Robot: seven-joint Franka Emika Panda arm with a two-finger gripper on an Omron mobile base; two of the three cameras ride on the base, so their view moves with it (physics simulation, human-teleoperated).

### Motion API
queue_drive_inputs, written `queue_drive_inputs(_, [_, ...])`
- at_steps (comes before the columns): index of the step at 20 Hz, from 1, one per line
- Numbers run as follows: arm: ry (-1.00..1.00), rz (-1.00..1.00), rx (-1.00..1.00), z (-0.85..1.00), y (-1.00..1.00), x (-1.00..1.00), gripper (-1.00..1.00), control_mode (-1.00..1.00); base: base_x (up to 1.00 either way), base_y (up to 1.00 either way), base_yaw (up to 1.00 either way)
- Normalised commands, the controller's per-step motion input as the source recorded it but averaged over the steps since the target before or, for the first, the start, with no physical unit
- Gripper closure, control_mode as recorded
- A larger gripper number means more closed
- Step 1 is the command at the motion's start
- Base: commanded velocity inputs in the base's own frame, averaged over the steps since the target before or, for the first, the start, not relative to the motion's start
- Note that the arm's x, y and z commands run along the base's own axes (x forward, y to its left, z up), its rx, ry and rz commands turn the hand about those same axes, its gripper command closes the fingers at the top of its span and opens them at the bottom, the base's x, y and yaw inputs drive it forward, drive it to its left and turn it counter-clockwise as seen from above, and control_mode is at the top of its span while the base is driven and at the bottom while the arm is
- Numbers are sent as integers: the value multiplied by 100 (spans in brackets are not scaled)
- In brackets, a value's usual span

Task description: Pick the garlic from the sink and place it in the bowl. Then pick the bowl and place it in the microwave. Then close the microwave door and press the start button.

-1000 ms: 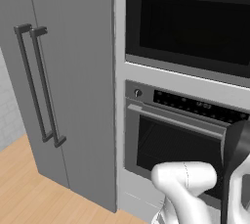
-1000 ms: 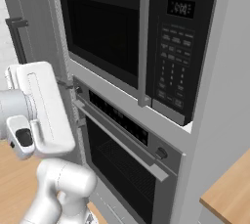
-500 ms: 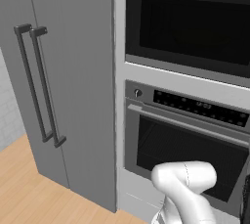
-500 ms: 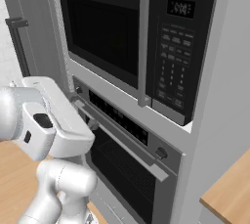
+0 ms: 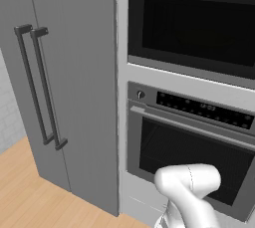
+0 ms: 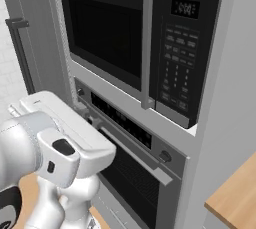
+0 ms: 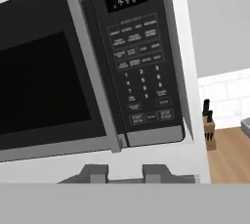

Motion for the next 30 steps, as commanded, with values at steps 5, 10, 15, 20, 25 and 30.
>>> queue_drive_inputs(5, [-17, 2, 0, -39, -8, 36, 100, -100, 0, 0, 0])
queue_drive_inputs(10, [-3, -4, 0, -11, 0, 34, 100, -100, 0, 0, 0])
queue_drive_inputs(15, [1, -2, 0, -18, -1, 39, 100, -100, 0, 0, 0])
queue_drive_inputs(20, [0, 0, 0, -8, -25, 41, 100, -100, 0, 0, 0])
queue_drive_inputs(25, [-2, 0, 5, 0, -55, 1, 100, -100, 0, 0, 0])
queue_drive_inputs(30, [0, 0, 1, 0, -25, 3, 100, -100, 0, 0, 0])
